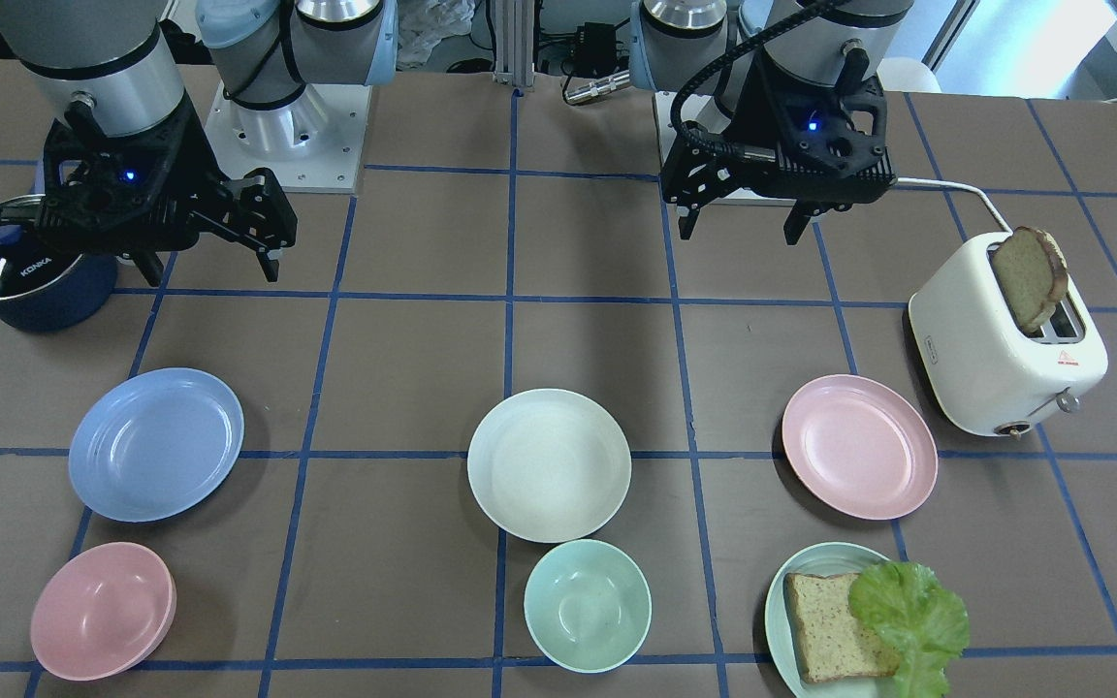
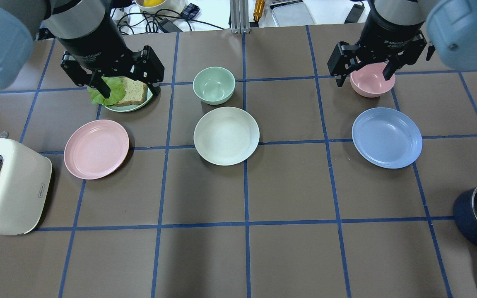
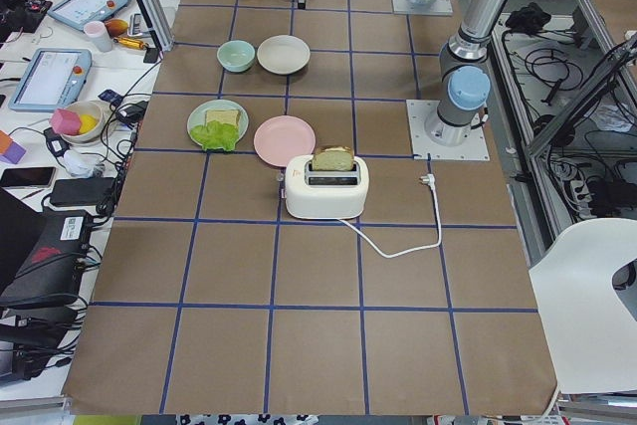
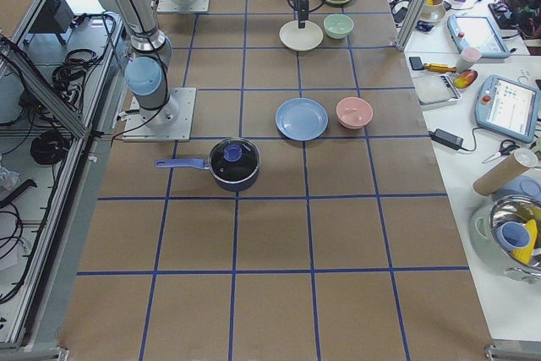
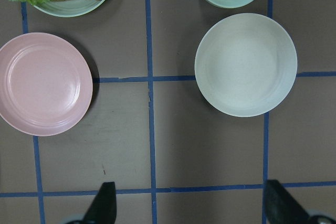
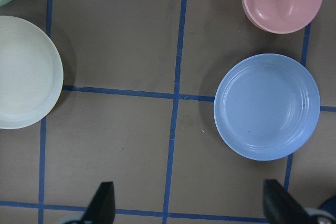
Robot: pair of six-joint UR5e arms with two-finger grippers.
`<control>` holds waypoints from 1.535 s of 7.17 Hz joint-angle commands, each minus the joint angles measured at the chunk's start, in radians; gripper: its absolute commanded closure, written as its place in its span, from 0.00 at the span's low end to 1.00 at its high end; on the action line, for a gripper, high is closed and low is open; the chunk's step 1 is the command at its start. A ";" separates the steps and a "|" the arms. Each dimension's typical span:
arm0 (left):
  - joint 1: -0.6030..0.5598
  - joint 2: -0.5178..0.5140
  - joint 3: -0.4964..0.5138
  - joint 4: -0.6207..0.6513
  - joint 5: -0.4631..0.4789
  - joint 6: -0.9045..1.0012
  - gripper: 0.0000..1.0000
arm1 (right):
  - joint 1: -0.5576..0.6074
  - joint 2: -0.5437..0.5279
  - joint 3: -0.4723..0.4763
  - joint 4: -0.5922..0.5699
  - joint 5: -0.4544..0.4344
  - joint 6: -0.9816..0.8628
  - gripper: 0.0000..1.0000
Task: Stack three plates with pink and blue
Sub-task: 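Lower the left gripper to the pink plate while the right nears the blue plate, then grasp the pink plate rim with the left gripper while the right grasps the blue plate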
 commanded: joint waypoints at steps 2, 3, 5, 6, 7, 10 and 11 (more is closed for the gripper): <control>0.012 0.004 0.002 -0.003 0.003 0.029 0.00 | 0.000 0.000 0.001 0.002 -0.005 0.003 0.00; 0.013 0.007 0.010 -0.031 0.005 0.028 0.00 | 0.000 0.000 0.001 0.003 -0.005 0.003 0.00; 0.032 -0.029 -0.005 -0.054 0.018 0.032 0.00 | -0.002 0.002 0.001 -0.003 -0.005 -0.012 0.00; 0.054 -0.054 -0.026 -0.039 0.020 0.049 0.00 | -0.028 0.003 0.003 -0.001 -0.003 -0.014 0.00; 0.083 -0.066 -0.069 -0.011 0.020 0.084 0.00 | -0.065 0.005 0.013 0.006 -0.005 -0.015 0.00; 0.131 -0.132 -0.282 0.284 0.032 0.164 0.00 | -0.155 0.005 0.058 0.002 -0.003 -0.087 0.00; 0.132 -0.161 -0.383 0.445 0.091 0.175 0.00 | -0.219 0.003 0.084 0.000 0.000 -0.118 0.00</control>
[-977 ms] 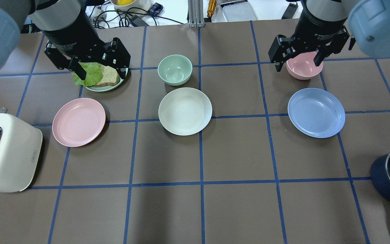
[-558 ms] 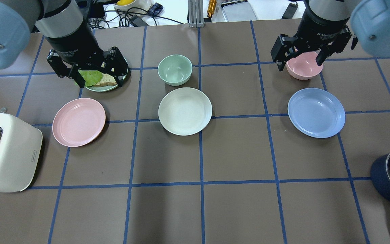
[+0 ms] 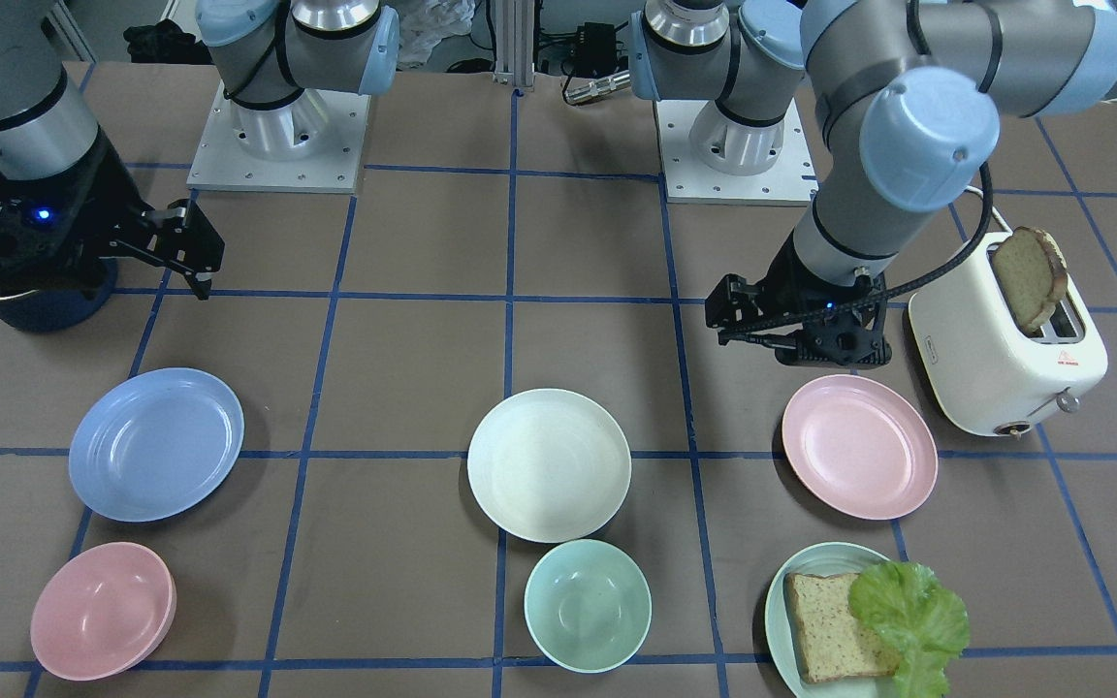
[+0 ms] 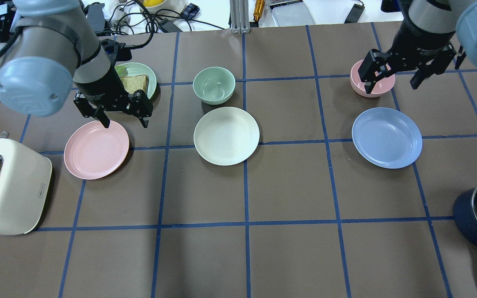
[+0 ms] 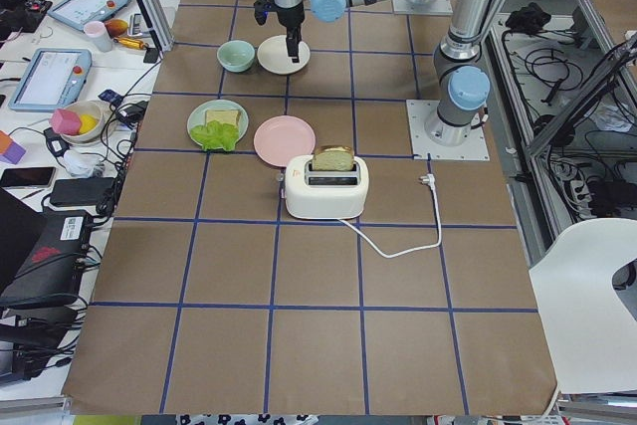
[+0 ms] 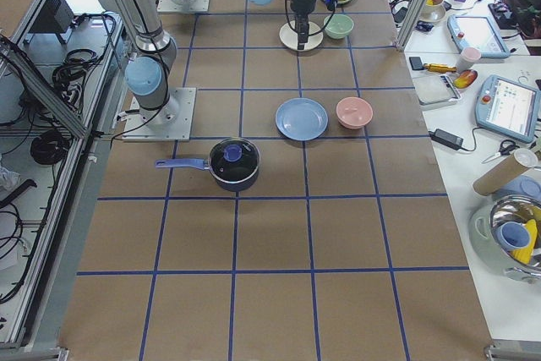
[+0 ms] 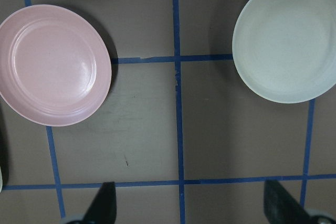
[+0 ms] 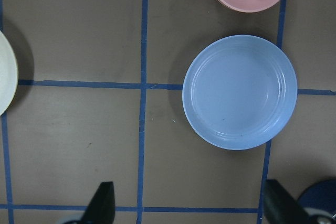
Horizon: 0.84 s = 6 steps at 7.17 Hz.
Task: Stack three plates with pink and blue
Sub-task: 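Grasp the pink plate rim with the left gripper while the right grasps the blue plate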
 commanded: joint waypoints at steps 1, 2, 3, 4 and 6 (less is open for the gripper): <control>0.004 -0.059 -0.172 0.258 0.070 0.028 0.00 | -0.115 0.009 0.054 -0.013 0.011 -0.051 0.00; 0.021 -0.088 -0.200 0.295 0.090 0.048 0.00 | -0.163 0.033 0.078 -0.069 0.005 -0.117 0.00; 0.041 -0.112 -0.224 0.340 0.111 0.048 0.03 | -0.203 0.081 0.113 -0.128 0.012 -0.189 0.00; 0.052 -0.134 -0.246 0.413 0.113 0.060 0.06 | -0.212 0.107 0.164 -0.248 0.005 -0.197 0.00; 0.098 -0.191 -0.254 0.501 0.113 0.142 0.21 | -0.216 0.193 0.255 -0.471 0.003 -0.202 0.00</control>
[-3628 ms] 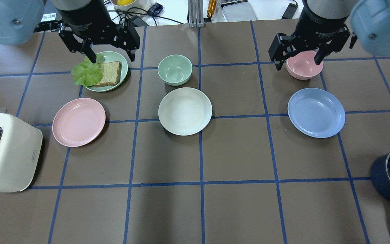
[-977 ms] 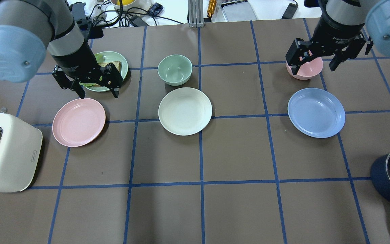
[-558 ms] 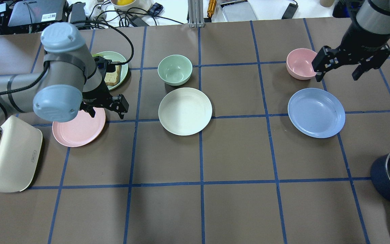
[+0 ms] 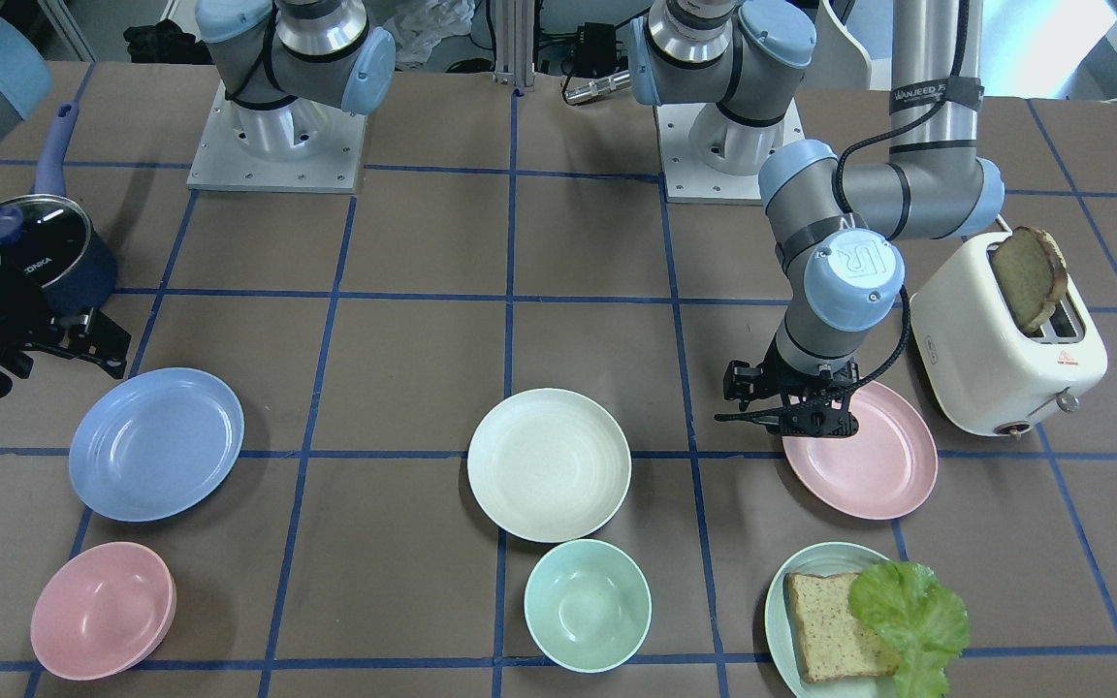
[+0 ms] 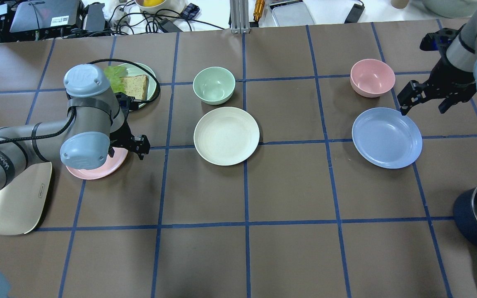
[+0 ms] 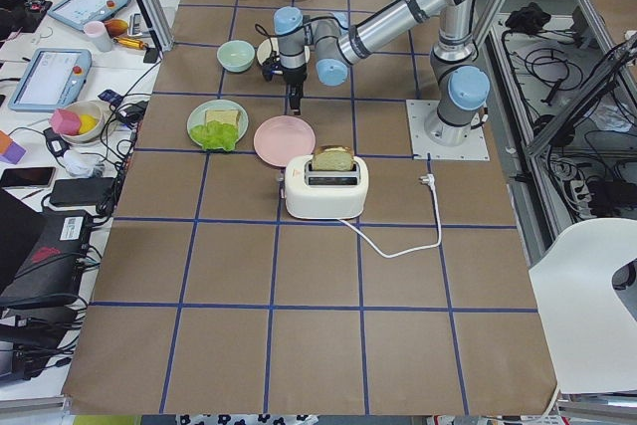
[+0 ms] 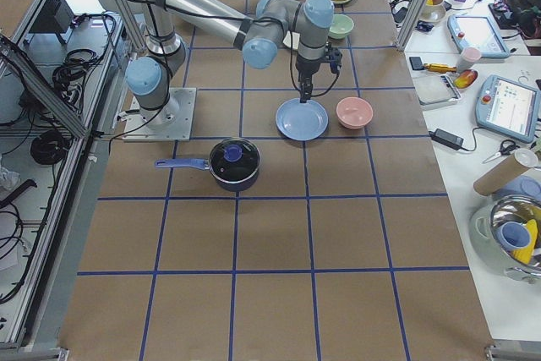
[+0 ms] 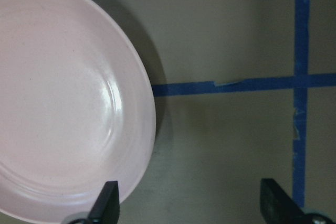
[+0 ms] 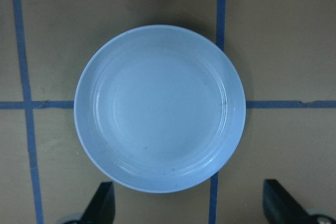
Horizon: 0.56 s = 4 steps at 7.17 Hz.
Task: Stack three plates with pink and blue
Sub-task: 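Grasp the pink plate rim with the left gripper while the right grasps the blue plate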
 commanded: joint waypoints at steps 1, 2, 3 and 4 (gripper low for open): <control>0.021 -0.048 -0.005 0.085 0.001 0.030 0.31 | -0.042 0.134 0.058 -0.242 0.007 -0.036 0.00; 0.021 -0.066 0.004 0.105 0.000 0.030 0.40 | -0.119 0.182 0.060 -0.259 0.047 -0.140 0.00; 0.021 -0.074 0.003 0.116 0.000 0.030 0.66 | -0.163 0.187 0.066 -0.258 0.086 -0.209 0.00; 0.017 -0.074 0.003 0.118 0.000 0.032 0.99 | -0.167 0.192 0.074 -0.264 0.088 -0.213 0.03</control>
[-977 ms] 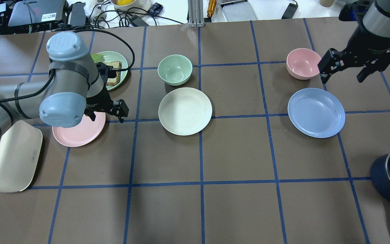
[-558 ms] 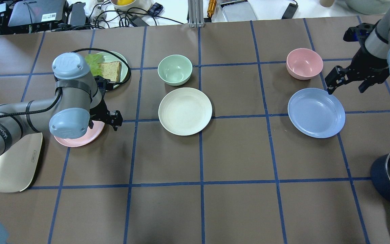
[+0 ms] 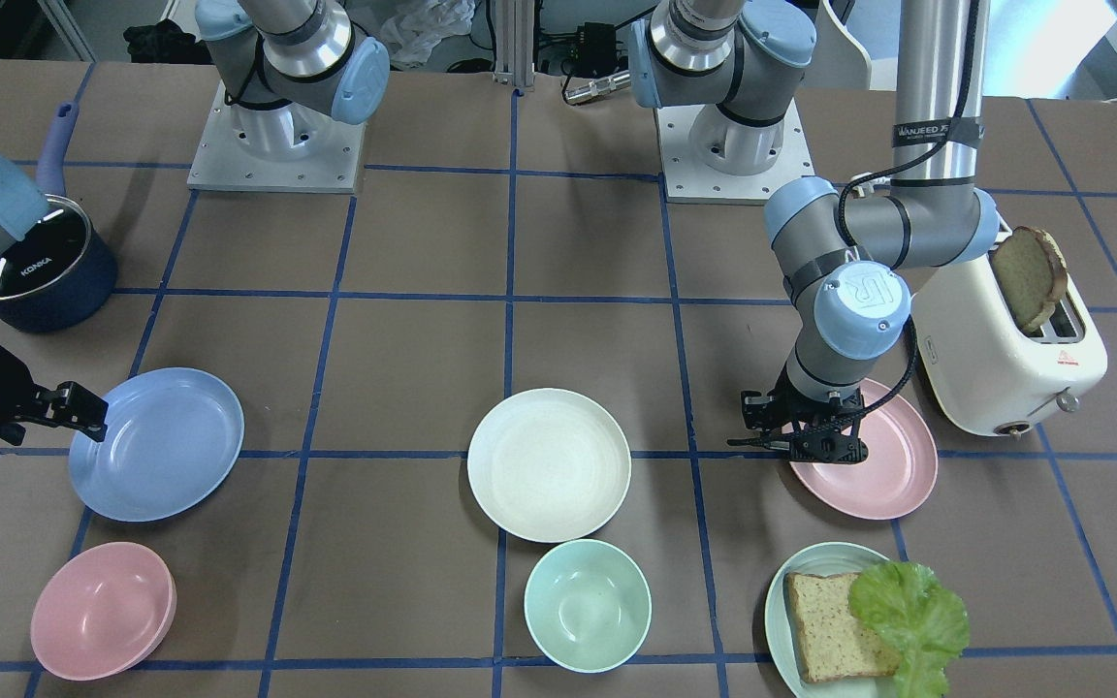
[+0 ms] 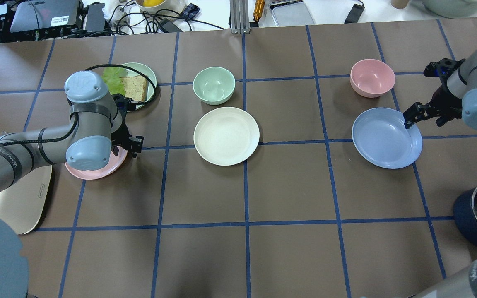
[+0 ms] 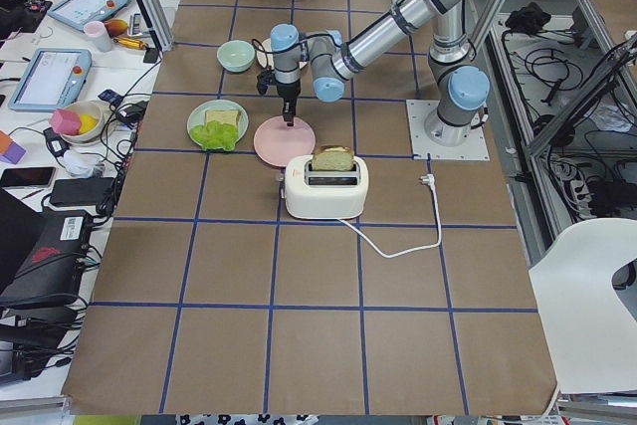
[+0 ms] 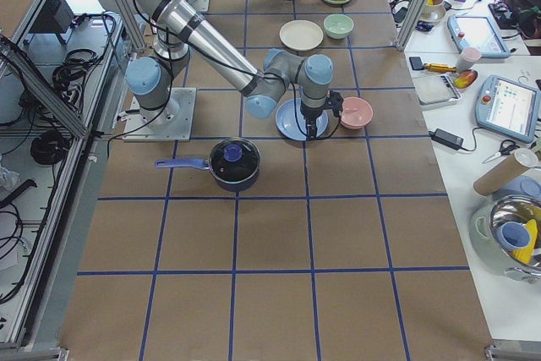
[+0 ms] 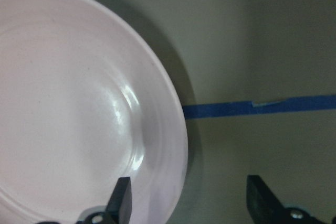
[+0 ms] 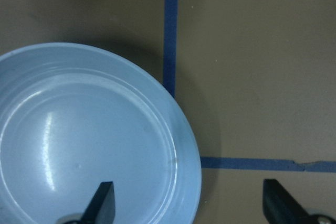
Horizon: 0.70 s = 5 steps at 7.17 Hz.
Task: Stack three plates with pink and blue
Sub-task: 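Grasp the pink plate rim with the left gripper while the right grasps the blue plate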
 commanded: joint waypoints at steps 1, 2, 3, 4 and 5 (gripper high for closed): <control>-0.008 -0.004 0.002 0.022 0.001 0.006 1.00 | -0.028 0.039 0.007 -0.027 0.022 -0.034 0.10; -0.011 0.001 0.002 0.038 0.000 0.024 1.00 | -0.030 0.042 0.013 -0.023 0.025 -0.025 0.16; -0.029 0.033 0.002 0.036 0.000 0.018 1.00 | -0.033 0.045 0.024 -0.015 0.058 -0.027 0.31; -0.078 0.061 0.007 0.027 0.003 0.009 1.00 | -0.039 0.039 0.024 -0.012 0.057 -0.028 0.41; -0.140 0.076 0.043 -0.009 0.039 -0.006 1.00 | -0.042 0.045 0.026 -0.011 0.058 -0.030 0.59</control>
